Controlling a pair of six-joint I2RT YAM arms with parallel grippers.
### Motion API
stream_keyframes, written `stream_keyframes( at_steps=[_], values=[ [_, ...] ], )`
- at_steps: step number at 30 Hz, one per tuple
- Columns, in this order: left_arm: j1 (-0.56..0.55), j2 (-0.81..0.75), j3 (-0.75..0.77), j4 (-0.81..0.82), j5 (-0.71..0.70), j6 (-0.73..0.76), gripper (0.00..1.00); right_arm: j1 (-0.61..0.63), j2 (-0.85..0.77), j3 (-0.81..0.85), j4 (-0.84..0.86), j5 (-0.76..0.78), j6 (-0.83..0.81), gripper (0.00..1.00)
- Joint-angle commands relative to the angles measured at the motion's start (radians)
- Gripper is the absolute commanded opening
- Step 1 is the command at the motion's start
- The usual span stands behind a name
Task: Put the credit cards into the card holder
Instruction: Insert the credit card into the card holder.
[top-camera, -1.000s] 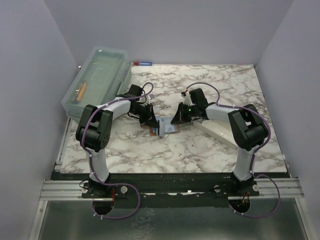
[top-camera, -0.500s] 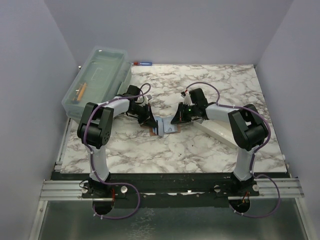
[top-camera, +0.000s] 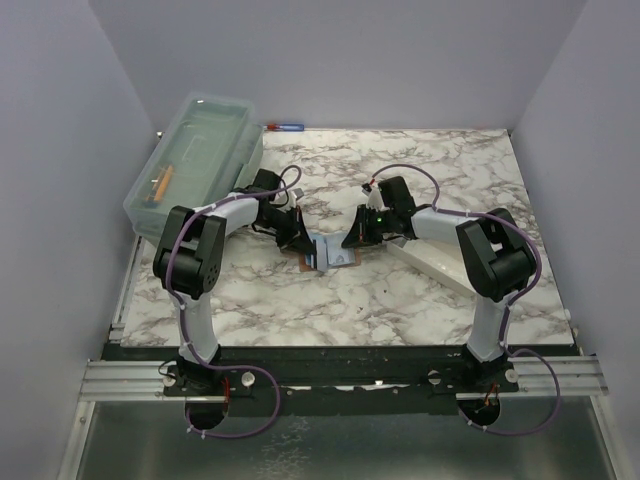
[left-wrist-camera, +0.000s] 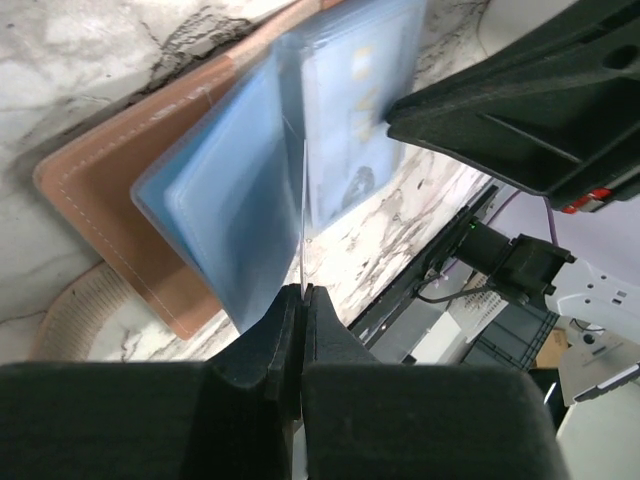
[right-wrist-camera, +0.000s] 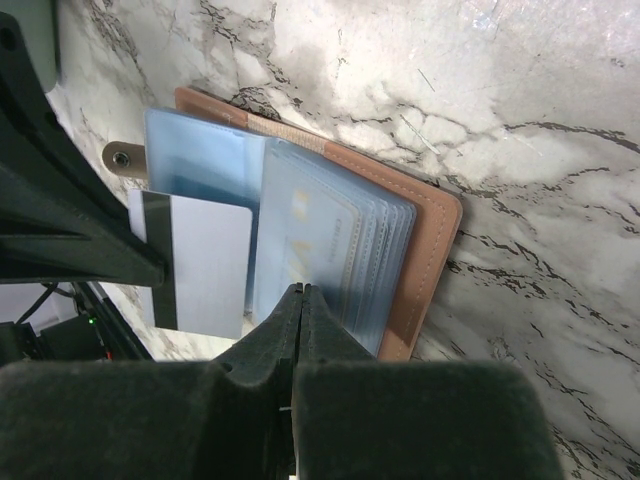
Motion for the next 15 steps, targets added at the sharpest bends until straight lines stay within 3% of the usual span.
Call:
stream_keyframes(
  at_steps=[1, 15],
  values=[
    [-0.001, -0.067, 0.002, -0.007, 0.024, -0.008, 0.0, -0.007, 0.046, -0.006, -0.066, 0.11, -0.047, 0.0],
    [-0.004, 0.001, 0.014, -0.007, 0.049, 0.01, 0.0, -0.006, 0.049, -0.01, -0.063, 0.104, -0.045, 0.0]
  ],
)
